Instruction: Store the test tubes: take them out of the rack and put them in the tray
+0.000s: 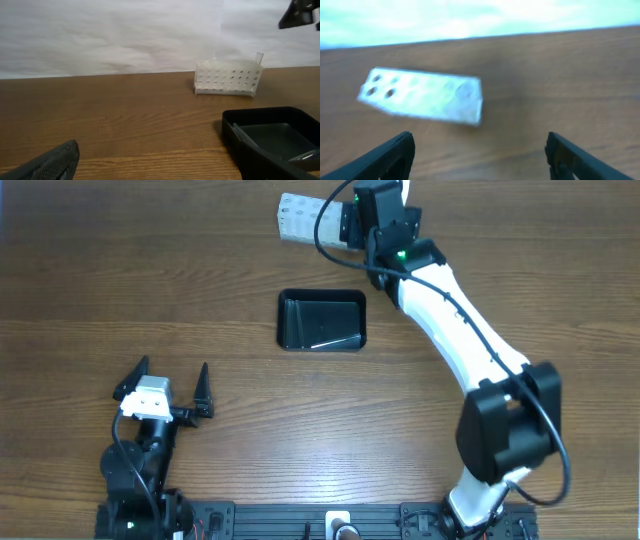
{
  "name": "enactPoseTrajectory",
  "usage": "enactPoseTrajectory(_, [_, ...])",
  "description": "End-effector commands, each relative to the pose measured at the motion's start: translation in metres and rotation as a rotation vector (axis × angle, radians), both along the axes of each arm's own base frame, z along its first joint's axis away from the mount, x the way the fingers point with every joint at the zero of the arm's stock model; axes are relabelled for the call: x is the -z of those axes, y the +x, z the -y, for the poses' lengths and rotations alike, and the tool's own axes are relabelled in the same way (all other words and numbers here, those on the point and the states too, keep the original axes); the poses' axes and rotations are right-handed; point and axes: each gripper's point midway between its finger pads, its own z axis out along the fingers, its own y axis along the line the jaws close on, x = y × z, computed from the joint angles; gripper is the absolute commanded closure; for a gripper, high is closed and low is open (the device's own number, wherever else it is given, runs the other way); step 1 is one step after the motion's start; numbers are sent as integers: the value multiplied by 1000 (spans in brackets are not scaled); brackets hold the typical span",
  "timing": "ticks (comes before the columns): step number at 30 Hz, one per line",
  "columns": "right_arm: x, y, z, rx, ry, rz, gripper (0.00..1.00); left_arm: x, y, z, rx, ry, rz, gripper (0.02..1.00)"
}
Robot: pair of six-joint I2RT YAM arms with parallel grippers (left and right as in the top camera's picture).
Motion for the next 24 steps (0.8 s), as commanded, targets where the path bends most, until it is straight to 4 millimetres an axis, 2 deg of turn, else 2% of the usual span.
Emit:
enactPoseTrajectory(1, [35, 20, -8, -33, -64, 1, 117, 2, 0, 3, 19, 13, 1, 18])
enactPoseTrajectory(8, [61, 40, -11, -32, -46, 31, 134, 2, 0, 3, 19, 13, 1, 18])
enactPoseTrajectory(13, [71, 44, -13, -39, -56, 35, 189, 2, 0, 3, 19, 13, 1, 18])
enactPoseTrajectory(17, [83, 46, -12, -38, -61, 20, 264, 2, 0, 3, 19, 13, 1, 18])
enactPoseTrajectory(24, [82, 52, -14, -38, -50, 49, 472, 2, 0, 3, 19, 13, 1, 18])
